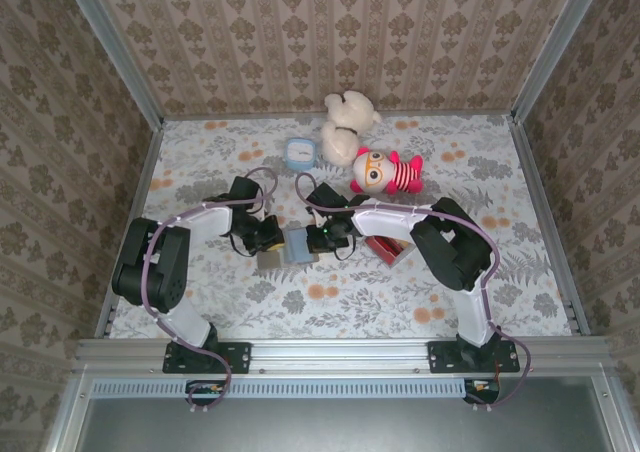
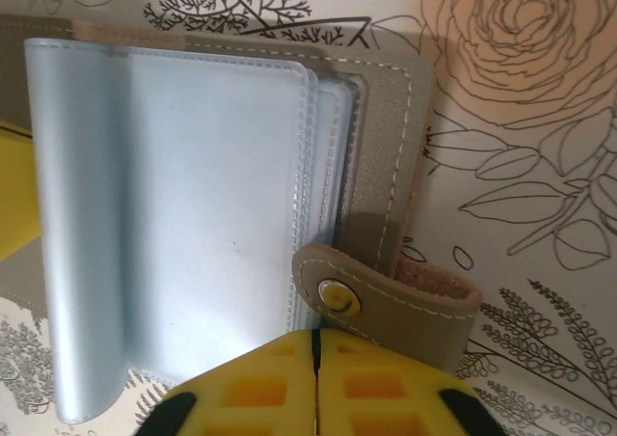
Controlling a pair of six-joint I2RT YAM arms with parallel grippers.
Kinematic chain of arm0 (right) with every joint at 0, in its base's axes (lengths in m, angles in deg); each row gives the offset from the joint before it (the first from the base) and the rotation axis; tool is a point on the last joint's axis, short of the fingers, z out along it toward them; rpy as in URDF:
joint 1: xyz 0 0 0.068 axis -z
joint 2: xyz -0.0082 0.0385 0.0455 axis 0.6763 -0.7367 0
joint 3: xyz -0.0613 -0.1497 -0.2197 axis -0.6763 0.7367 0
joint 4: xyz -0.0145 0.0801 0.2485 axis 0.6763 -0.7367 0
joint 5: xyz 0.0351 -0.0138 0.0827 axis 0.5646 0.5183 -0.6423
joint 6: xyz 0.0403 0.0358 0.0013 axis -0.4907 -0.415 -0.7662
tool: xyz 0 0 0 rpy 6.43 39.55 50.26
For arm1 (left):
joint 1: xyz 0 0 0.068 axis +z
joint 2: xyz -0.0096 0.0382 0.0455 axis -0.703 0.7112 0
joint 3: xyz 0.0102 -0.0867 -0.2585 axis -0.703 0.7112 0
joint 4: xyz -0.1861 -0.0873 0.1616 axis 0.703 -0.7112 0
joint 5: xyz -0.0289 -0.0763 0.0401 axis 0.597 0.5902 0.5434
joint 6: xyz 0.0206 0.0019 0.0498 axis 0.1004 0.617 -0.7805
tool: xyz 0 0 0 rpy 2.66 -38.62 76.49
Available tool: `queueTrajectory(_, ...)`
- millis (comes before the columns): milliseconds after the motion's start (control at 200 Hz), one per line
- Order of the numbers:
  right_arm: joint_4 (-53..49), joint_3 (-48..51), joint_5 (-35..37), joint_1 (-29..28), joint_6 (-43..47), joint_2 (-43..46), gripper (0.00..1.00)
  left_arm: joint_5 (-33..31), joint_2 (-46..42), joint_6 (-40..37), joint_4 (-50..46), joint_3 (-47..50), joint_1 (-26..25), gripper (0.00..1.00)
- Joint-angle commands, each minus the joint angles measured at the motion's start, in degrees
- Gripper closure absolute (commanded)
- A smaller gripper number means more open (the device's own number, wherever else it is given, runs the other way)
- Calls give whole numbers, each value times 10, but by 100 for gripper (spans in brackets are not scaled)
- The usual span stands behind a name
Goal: Take the credit cards out of the card holder
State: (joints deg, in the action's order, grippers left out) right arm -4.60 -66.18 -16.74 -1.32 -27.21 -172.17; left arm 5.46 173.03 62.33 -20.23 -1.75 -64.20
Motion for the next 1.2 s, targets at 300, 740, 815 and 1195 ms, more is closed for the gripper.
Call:
queueTrajectory(300, 87, -6, -94, -1, -26, -21, 100, -13, 63, -14, -7, -2, -5, 95)
queueTrajectory(740, 81, -16, -80, 2, -29, -27, 100, -30, 54, -26, -32, -20, -8, 95)
queueTrajectory(815, 78, -2, -65, 9, -22, 8, 96, -35, 42, -31, -47, -34, -7, 90)
queueTrajectory(1195, 11, 79, 169, 85, 64, 290, 39, -172, -75, -78, -203, -174, 26, 25)
